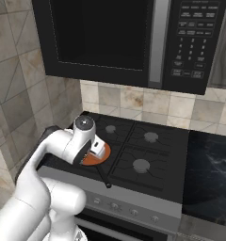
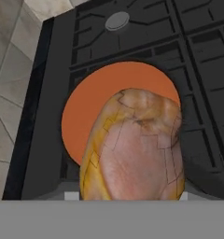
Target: Retrieve the chicken drumstick from the fridge and place it on the saucepan with marinade on the stove.
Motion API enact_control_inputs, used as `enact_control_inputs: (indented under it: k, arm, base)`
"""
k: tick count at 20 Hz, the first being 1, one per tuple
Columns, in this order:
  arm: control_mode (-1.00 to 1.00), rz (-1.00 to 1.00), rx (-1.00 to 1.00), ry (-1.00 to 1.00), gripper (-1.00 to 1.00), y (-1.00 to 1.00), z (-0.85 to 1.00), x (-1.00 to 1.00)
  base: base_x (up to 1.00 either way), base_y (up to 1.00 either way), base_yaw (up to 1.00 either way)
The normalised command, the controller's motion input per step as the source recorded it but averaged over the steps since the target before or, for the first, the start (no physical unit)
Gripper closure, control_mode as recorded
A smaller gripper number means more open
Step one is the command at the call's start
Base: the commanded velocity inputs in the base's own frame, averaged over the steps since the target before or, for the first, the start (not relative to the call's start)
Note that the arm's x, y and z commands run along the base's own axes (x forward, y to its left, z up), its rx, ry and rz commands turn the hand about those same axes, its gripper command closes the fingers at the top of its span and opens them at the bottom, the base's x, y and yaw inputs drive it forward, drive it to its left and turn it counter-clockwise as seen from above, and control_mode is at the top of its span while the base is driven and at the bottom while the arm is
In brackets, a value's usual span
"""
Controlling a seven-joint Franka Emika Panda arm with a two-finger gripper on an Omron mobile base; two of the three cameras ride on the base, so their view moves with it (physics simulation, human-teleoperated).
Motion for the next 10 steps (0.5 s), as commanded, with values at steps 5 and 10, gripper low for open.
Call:
enact_control_inputs:
  k: [5,10]
  arm:
    - [-1.0,0.0,0.0,0.07,1.0,0.0,-0.28,0.51]
    - [-1.0,0.0,0.0,0.04,1.0,0.0,-0.21,0.38]
  base:
    - [0.0,0.0,0.0]
    - [0.0,0.0,0.0]
